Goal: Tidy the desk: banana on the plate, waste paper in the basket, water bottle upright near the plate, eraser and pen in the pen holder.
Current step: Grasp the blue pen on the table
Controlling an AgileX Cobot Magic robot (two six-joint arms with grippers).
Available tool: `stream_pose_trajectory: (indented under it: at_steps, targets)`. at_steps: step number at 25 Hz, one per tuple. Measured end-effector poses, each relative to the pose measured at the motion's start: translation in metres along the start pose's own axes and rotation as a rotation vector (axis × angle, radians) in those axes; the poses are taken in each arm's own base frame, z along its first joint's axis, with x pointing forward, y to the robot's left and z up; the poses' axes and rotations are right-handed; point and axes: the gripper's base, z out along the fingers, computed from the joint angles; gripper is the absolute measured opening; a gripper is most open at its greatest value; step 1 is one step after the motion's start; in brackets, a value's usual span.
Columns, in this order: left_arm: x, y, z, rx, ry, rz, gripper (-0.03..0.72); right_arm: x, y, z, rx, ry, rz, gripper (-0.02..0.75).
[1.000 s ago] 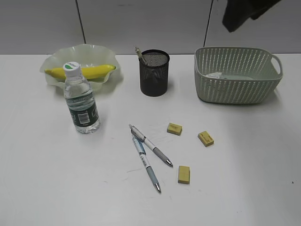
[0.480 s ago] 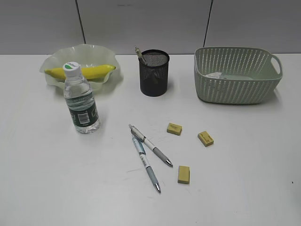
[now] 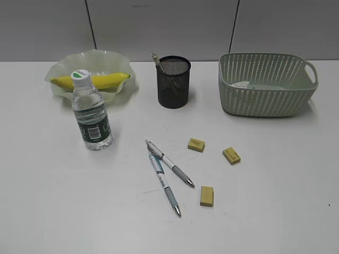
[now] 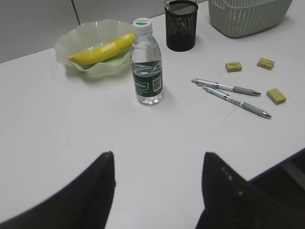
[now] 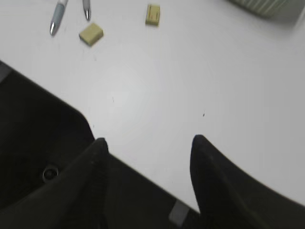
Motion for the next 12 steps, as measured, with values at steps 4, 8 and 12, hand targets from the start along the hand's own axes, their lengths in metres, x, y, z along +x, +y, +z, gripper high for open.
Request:
stream_pose_trajectory:
  at_steps: [4,8,12]
  targets:
    - [0.0,0.0,0.0,-0.001,0.0,0.001,0.435,0.019,0.002,-0.025,0.029,-0.238,0.0,0.438]
    - [-0.007,0.0,0.01,0.007,0.057,-0.002,0.435,0.025,0.002,-0.032,0.042,-0.3,0.004,0.438]
    - [-0.038,-0.005,0.03,0.069,0.071,-0.051,0.435,0.025,0.002,-0.031,0.042,-0.301,0.007,0.438]
